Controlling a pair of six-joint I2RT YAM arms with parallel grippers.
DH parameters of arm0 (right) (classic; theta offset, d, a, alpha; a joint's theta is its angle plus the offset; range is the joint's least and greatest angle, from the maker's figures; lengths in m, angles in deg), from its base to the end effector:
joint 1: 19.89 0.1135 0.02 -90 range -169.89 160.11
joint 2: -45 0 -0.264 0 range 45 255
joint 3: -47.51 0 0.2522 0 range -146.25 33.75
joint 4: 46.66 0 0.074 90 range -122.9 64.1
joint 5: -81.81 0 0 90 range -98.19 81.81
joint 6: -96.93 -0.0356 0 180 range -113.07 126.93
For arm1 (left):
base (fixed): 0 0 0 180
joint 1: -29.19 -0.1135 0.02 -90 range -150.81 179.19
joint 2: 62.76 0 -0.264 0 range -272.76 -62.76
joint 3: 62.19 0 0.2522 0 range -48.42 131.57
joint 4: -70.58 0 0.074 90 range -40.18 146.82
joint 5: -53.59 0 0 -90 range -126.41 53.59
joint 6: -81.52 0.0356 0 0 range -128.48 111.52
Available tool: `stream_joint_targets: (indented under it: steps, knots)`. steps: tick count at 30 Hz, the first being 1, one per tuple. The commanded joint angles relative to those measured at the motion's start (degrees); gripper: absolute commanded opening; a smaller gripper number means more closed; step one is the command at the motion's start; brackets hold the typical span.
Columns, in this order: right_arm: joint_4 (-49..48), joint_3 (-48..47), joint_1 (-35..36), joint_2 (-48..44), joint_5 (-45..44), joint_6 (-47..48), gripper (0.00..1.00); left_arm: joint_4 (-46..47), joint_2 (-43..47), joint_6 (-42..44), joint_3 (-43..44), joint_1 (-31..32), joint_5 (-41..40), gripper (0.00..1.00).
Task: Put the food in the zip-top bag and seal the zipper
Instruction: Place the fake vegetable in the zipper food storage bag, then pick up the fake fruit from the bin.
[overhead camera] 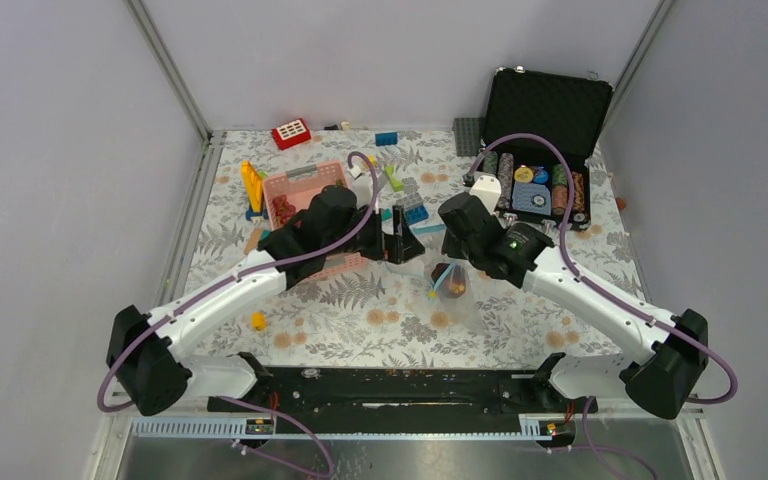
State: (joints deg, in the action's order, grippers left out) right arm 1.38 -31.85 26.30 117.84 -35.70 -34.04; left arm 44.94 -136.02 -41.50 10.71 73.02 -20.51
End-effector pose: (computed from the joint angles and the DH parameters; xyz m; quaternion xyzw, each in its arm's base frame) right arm 0.2000 0.1847 0.3244 0.0572 0.8892 0.1179 0.4383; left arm 0.2049 -0.2102 0.3173 0.1521 0.8293 -0.4181 0.3383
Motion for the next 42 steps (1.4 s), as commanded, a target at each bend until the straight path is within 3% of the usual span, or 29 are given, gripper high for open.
stream_joint_targets:
  steps: [1,3,7,11,15,25,32,42]
  knots:
    - [-1.31,0.51,-0.4,-2.28,-2.48,0.34,0.0,-9.66,3.44,2.14,5.71,-1.51,-14.71,0.99]
    - [-1.45,0.84,-0.36,-2.6,-2.87,0.65,0.0,-14.44,2.89,1.48,7.25,-3.8,-20.64,0.99]
    - [-2.11,1.68,-0.4,-3.16,-3.17,0.97,0.0,-19.27,-0.14,-0.15,8.73,-11.8,-24.24,0.99]
    - [-2.13,1.93,-0.4,-3.26,-3.26,1.36,0.0,-19.39,-5.64,0.52,9.5,-19.6,-25.63,0.99]
    - [-2.56,2.15,-0.4,-3.15,-3.23,1.65,0.0,-18.47,-13.94,3.67,13.1,-23.18,-30.28,0.97]
    - [-2.75,3.55,-0.39,-3.7,-3.86,1.96,0.0,-24.02,-30.06,7.29,25.0,-23.77,-47.24,0.88]
    - [-3.08,3.82,-0.4,-3.58,-4.46,2.44,0.0,-27.17,-35.53,7.09,28.36,-24.26,-51.83,0.82]
    - [-3.15,3.82,-0.36,-2.75,-4.86,2.74,0.0,-27.28,-40.17,6.32,28.77,-26.8,-49.44,0.74]
